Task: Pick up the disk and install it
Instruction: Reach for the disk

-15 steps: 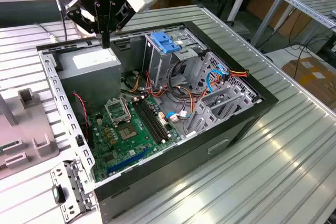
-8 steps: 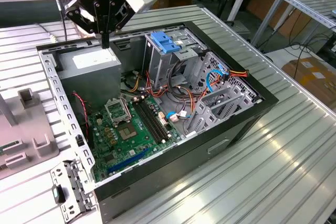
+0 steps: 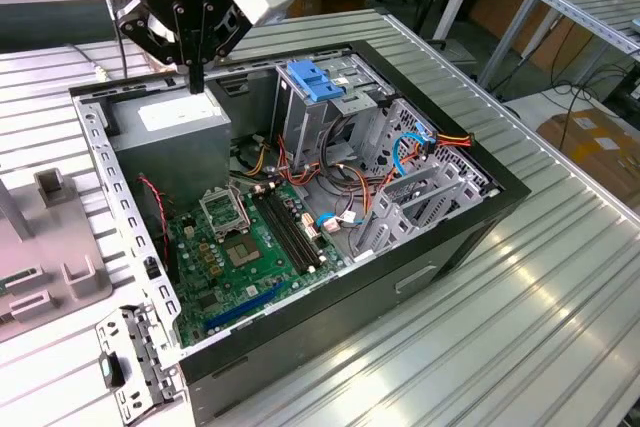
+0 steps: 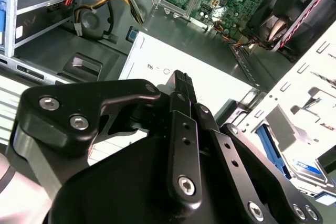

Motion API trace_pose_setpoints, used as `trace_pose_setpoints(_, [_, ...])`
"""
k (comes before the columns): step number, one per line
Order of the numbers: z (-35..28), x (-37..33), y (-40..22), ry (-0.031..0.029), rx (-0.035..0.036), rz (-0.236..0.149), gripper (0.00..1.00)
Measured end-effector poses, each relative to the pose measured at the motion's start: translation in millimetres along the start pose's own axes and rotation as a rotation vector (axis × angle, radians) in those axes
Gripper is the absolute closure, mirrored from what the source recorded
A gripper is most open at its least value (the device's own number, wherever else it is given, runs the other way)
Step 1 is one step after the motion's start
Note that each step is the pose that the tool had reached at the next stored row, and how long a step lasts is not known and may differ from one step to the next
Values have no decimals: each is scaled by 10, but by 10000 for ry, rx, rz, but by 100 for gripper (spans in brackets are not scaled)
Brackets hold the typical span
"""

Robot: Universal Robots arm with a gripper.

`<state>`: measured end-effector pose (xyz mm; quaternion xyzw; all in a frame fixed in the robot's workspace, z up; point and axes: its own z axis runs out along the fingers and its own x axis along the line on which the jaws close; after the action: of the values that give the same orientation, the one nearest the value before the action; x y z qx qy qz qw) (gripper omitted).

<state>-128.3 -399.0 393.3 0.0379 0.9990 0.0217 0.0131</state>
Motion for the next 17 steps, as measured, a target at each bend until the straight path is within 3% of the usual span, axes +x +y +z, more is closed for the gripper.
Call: trace_pose_setpoints(17, [-2, 86, -6, 0, 0, 0, 89])
